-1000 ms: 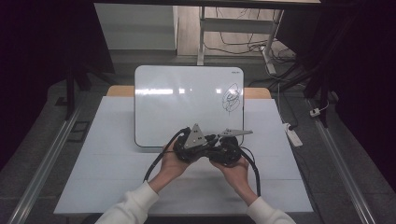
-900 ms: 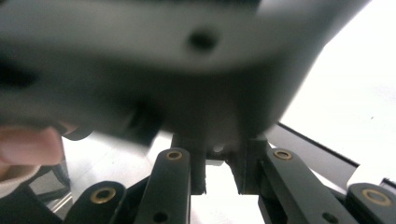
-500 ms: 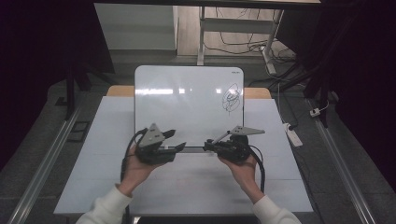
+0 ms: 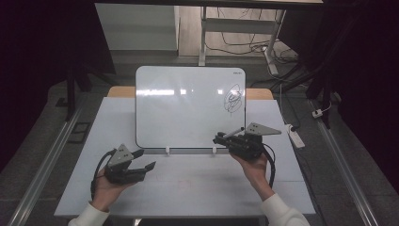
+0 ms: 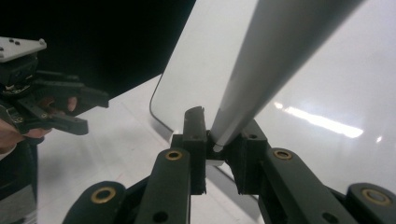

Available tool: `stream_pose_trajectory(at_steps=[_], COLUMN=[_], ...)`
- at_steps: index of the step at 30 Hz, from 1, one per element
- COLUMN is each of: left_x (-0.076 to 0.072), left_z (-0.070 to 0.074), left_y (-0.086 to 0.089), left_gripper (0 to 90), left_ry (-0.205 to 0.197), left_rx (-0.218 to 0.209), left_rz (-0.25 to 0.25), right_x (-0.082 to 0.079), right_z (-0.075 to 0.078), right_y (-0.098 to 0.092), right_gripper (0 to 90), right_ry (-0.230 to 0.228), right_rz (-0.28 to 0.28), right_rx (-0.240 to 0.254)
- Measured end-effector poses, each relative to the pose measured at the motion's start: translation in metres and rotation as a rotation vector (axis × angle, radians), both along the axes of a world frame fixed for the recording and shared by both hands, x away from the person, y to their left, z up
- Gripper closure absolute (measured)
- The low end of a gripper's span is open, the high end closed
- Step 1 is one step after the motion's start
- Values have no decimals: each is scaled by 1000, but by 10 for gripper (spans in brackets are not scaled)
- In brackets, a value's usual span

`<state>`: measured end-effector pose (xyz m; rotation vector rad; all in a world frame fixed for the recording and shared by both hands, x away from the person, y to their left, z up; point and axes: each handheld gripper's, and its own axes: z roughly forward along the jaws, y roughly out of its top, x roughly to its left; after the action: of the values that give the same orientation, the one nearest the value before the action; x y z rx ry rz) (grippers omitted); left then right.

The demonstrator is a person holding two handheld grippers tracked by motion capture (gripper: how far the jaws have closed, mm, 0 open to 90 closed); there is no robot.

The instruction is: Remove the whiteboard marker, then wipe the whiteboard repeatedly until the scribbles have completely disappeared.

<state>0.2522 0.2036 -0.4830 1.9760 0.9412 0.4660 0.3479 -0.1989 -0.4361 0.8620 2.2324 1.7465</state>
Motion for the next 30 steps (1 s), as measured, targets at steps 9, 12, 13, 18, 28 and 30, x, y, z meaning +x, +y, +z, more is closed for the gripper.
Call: stream_pose_trajectory(at_steps=[9,12,13,18,28,30], left_x=[3,5,5,5,7,7], left_z=[-12,-17,-17,-19,-19,-19], left_y=[15,17,17,17,16,16], left_gripper=[321,312,312,310,289,289], left_ry=[29,44,44,50,62,61], left_rx=[-21,-17,-17,-15,-24,-24], left_rz=[26,34,34,30,31,29], right_x=[1,4,4,8,32,46], right_z=[6,6,6,4,19,25], right_y=[-12,-14,-14,-16,-17,-17], right_gripper=[772,772,772,772,772,772], right_ry=[-65,-72,-72,-72,-133,-149], right_rz=[-29,-41,-41,-54,-118,-149], right_rx=[-9,-16,-16,-19,9,15])
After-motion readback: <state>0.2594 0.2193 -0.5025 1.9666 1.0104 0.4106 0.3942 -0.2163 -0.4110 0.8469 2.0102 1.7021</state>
